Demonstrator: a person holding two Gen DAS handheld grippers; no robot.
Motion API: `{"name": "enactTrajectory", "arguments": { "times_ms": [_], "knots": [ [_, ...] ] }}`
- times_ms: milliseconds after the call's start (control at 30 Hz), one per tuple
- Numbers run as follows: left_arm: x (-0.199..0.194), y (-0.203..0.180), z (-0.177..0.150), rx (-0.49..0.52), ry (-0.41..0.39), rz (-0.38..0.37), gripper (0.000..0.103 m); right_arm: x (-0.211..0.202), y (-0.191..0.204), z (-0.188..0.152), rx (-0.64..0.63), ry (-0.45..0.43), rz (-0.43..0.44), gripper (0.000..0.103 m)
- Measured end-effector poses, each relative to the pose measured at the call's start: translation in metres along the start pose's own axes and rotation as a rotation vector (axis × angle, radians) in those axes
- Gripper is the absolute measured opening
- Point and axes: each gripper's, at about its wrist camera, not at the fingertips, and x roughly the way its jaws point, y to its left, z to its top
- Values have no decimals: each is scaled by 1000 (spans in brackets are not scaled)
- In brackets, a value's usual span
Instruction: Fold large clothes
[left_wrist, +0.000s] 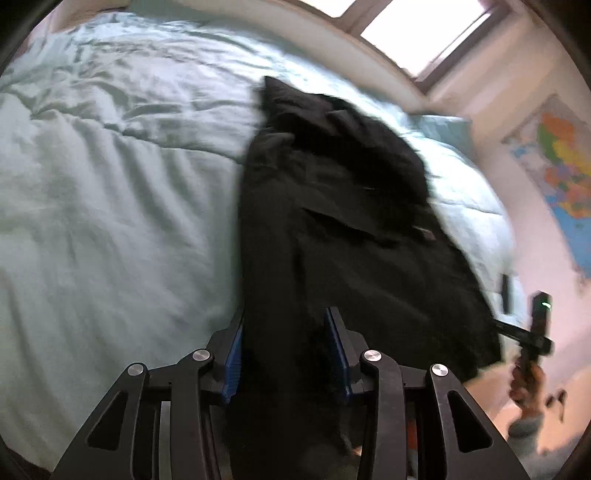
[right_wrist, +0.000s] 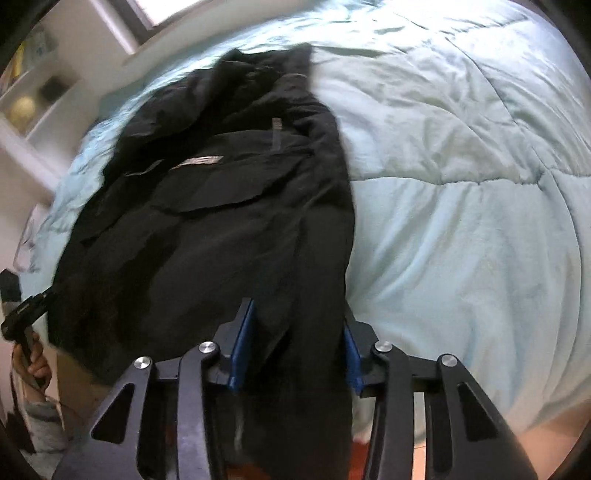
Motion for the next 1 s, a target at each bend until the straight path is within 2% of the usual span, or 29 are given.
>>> {"name": "enactTrajectory", "arguments": {
  "times_ms": [33, 67, 133, 200, 267, 367, 400, 500, 533, 633, 700, 733, 800, 867, 900, 967, 1000],
  "knots": [
    [-3, 0, -4, -9, 2, -42, 41, -3, 5, -4, -10, 0, 9, 45],
    [-3, 2, -6, -15, 10, -52, 41, -2, 8, -7, -16, 5, 2, 45],
    [9, 11, -13, -29, 50, -3, 41, 4, 8, -13, -18, 29, 1, 45],
    [20, 22, -18, -82, 82, -41, 40, 14, 0, -18, 16, 63, 22, 45],
    [23, 26, -24, -103, 67, -69, 41, 25, -11, -26, 68, 100, 68, 46],
    [15, 19, -22, -116, 27, -117, 40, 21, -14, -29, 87, 85, 111, 46],
    [10, 15, -21, -108, 12, -138, 33, 13, -10, -28, 77, 63, 131, 46],
    [-12, -8, -16, -57, -59, -202, 30, -13, 3, -22, 36, -8, 194, 46],
    [-15, -11, -13, -57, -75, -254, 30, -16, 5, -20, 35, -15, 217, 46],
    [5, -11, -12, -82, -35, -290, 30, 3, 2, -19, 68, 25, 278, 46],
    [24, -7, -17, -112, 15, -270, 34, 22, 1, -20, 86, 72, 273, 50],
    [34, -6, -23, -111, 35, -229, 35, 30, 1, -21, 88, 92, 260, 53],
    [38, -2, -31, -116, 35, -191, 35, 36, 2, -22, 78, 96, 244, 54],
    [38, 3, -34, -141, 32, -194, 35, 37, 6, -20, 76, 93, 244, 54],
    [35, 3, -33, -146, 25, -196, 31, 36, 8, -20, 73, 88, 242, 54],
    [23, -5, -31, -123, -18, -188, 20, 28, 13, -18, 44, 61, 223, 45],
    [17, -10, -28, -109, -41, -193, 18, 19, 15, -16, 17, 39, 202, 34]
  ]
}}
